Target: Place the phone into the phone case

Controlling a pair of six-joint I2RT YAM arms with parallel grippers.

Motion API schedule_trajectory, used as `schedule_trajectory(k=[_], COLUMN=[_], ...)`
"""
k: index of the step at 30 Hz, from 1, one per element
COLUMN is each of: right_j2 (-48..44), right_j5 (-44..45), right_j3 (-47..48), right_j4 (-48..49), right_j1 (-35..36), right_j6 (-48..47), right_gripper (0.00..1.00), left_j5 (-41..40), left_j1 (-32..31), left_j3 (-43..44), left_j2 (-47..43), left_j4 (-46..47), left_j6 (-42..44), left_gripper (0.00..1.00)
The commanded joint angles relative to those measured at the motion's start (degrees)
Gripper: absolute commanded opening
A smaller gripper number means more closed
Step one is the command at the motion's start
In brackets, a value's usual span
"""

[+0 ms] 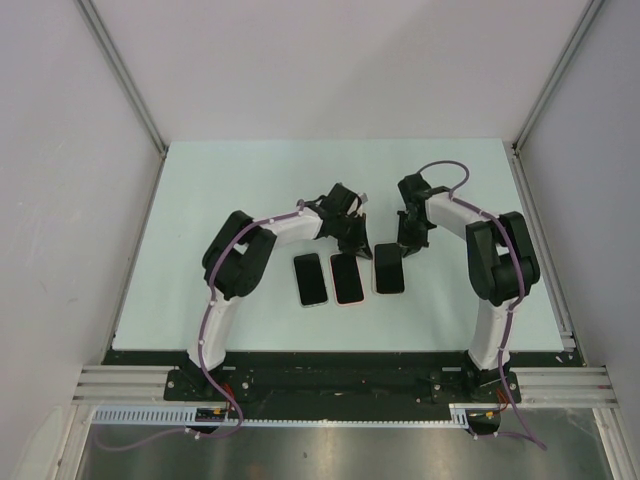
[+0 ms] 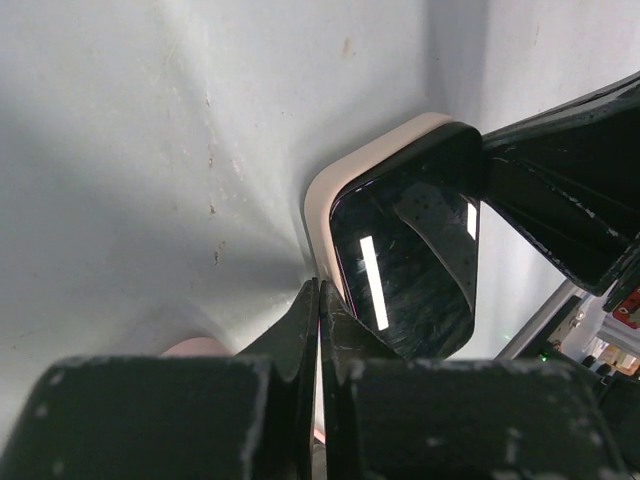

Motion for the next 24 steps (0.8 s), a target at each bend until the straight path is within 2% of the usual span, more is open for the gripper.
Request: schedule_trajectory(k=[1, 7, 16, 24], right_j2=[3.41, 2.98, -1.23, -5.20], right_j5=[1.56, 3.13, 8.94, 8.94], right_j3=[0.81, 0.98, 0.55, -4.46], right_j4=[1.36, 1.54, -6.72, -9.18], right_j1=[1.77, 3.62, -3.50, 0.01], right_j6=[2.72, 5.53, 0.27, 0.43], right_gripper=[0.09, 0.11, 0.14, 0.14], left_j5=[4.36, 4.19, 1.73, 1.55], left_j1=[-0.66, -0.92, -0.92, -1.10], left_j3=[-0.85, -4.11, -5.07, -9.29], left_j2=[-0.20, -0.90, -3.80, -7.75], left_j4=[4.78, 7.06, 2.49, 2.14], left_j6=[-2.43, -4.62, -1.64, -1.11], left_gripper=[0.02, 0.02, 0.01, 0.01])
